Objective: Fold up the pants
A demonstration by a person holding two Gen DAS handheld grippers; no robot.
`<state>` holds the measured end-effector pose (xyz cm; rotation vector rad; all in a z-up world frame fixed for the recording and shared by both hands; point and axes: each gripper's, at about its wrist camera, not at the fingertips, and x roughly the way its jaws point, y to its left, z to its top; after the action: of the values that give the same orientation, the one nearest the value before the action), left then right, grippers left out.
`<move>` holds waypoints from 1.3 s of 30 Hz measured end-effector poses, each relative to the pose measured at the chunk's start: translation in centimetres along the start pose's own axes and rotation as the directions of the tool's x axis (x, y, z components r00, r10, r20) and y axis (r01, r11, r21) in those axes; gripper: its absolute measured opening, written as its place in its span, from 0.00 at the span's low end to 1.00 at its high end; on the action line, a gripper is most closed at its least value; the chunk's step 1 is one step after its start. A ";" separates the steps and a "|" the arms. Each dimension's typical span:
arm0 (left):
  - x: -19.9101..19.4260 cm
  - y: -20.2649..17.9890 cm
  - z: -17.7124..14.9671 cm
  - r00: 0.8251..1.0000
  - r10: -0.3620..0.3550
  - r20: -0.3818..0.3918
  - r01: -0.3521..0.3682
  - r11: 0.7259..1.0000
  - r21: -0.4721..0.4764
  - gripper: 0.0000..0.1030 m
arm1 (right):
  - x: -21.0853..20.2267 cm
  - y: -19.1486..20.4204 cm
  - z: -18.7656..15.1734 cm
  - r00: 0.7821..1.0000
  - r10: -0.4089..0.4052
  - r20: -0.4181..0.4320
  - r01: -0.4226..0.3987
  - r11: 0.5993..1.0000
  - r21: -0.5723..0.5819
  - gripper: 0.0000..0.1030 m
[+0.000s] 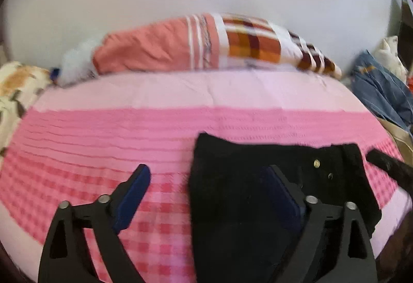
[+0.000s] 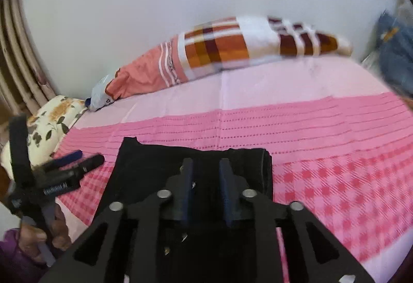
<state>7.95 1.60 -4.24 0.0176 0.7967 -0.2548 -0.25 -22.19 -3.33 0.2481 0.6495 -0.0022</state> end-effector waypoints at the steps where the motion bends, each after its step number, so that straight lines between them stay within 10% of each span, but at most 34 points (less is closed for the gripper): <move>1: -0.7 0.0 0.0 0.999 0.032 0.016 -0.032 0.999 -0.005 0.94 | -0.5 0.6 -0.4 1.000 -0.013 0.008 0.013 1.000 -0.004 0.24; 20: -8.9 -1.0 0.4 0.961 0.233 0.146 -0.238 0.971 0.014 1.00 | -6.2 6.0 -2.1 0.997 -0.026 0.067 0.031 0.997 -0.067 0.36; 39: -13.3 -1.1 1.4 0.978 0.132 0.164 -0.129 0.991 -0.031 1.00 | -8.4 5.8 -2.6 0.996 -0.019 0.086 0.026 0.997 -0.076 0.40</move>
<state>-0.17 3.29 6.26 0.0291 0.6292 -0.1218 -8.07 -16.55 1.02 0.1650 0.5661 -0.0091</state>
